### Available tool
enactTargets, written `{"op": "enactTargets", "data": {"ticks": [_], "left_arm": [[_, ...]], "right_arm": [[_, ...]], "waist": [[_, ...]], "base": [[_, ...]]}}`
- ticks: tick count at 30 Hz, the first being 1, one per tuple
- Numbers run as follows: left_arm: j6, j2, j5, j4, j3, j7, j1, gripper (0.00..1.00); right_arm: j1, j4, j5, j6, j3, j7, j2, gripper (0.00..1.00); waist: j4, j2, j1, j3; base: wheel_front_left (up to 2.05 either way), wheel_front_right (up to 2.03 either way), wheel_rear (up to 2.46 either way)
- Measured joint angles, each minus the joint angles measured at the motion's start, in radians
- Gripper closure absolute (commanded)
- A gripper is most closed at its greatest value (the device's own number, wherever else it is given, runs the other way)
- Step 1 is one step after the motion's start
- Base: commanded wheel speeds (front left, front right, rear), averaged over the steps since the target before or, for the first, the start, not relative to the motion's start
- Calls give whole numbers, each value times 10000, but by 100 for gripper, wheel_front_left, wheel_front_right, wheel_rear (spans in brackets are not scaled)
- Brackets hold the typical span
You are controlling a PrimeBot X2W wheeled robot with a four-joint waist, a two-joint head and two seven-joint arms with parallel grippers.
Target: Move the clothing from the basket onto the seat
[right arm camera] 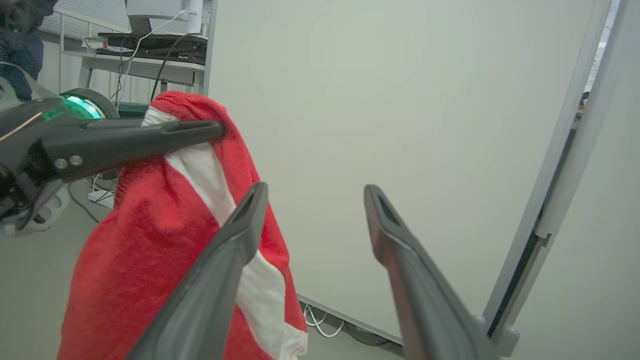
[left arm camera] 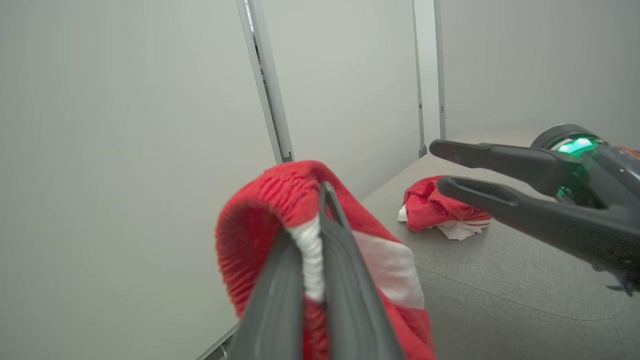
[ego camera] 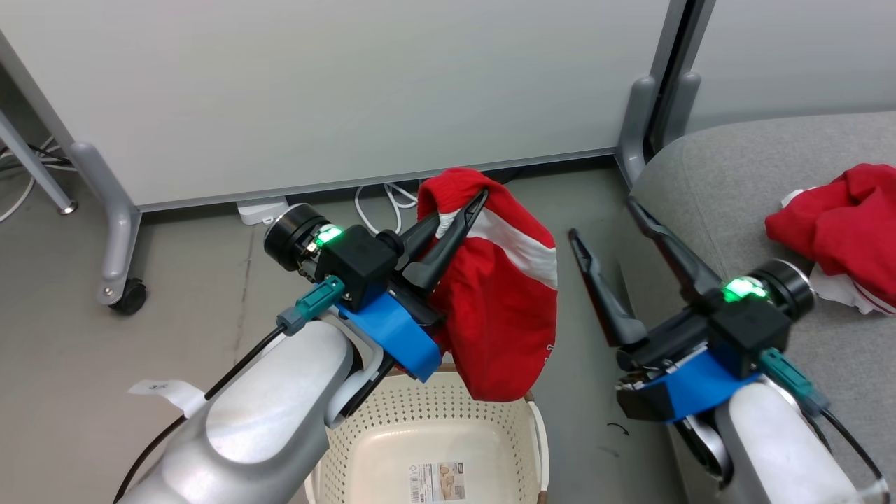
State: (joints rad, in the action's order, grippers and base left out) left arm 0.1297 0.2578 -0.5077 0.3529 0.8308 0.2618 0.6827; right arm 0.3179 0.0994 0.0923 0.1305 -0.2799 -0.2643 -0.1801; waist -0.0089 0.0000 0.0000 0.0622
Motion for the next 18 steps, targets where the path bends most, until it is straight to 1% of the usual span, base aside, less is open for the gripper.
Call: {"op": "enactTargets", "data": {"ticks": [10,18], "left_arm": [[0,-109,56,-96,249,0,19,100],[0,-247,73,-174,738,-2,27,100]], "right_arm": [[1885,1858,686,2,-2556,0,-922,0],[3176,3122,1768,2,-4433,0,-1453,0]], "waist": [[256,0,0,25],[453,0,1,8]], "base": [[0,0,0],[0,0,0]]}}
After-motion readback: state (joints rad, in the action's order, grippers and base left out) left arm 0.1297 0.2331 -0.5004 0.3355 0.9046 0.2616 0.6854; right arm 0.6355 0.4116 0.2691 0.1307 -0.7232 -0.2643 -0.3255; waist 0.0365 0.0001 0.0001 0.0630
